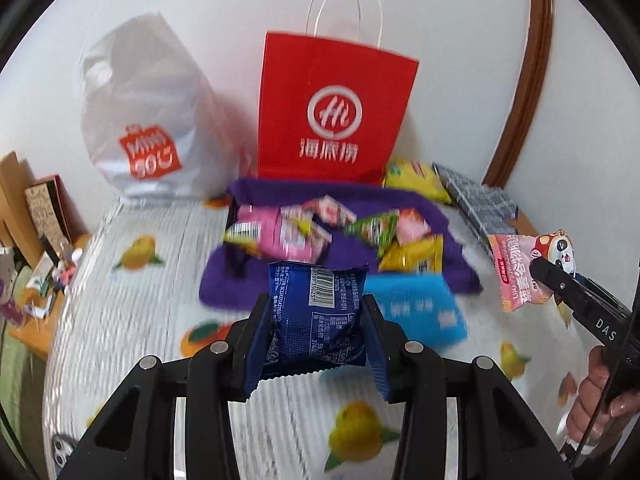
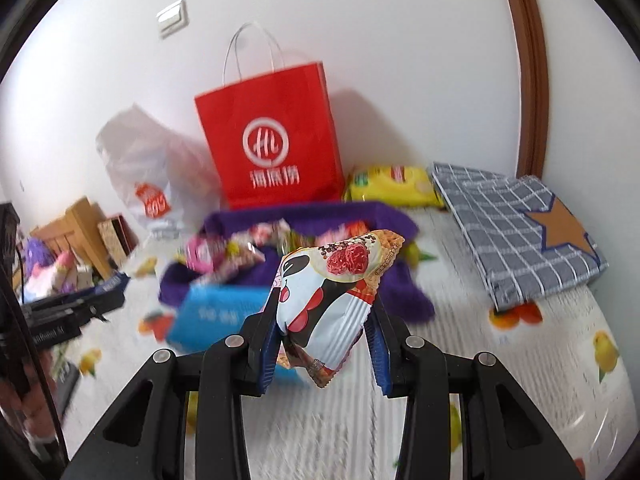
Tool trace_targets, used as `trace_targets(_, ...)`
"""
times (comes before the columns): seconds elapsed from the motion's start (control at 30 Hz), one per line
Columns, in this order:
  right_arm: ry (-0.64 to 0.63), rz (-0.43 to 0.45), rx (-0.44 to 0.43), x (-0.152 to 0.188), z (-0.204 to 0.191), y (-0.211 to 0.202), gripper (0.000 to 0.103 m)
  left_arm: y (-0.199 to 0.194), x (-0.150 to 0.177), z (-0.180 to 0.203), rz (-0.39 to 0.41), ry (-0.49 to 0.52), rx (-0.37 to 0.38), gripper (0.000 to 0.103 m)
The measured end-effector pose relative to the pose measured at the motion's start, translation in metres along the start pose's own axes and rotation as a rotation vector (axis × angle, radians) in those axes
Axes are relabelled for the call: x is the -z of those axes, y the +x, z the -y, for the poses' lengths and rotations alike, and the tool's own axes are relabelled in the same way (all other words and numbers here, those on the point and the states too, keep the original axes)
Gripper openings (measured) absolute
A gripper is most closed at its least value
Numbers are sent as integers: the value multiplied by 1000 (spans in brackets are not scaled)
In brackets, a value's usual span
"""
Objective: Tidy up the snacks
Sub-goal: 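Lift both held packets and carry them over the purple towel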
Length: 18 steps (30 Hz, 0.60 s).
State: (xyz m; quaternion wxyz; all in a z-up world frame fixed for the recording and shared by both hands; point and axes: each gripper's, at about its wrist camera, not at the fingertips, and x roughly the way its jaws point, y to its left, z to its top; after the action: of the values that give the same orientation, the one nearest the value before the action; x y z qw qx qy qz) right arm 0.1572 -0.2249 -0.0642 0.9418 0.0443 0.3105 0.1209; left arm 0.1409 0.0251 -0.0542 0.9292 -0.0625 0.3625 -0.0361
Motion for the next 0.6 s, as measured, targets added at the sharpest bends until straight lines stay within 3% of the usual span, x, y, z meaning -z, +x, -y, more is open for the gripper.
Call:
trace_targets(0.3,-57,32,70,-78,-11,34,39,13,-61,0,66,-3,-29,41)
trace_targets(0.6,-46,17,22,-125,-16,85,39,48,-115,0,63,-24,-20,41)
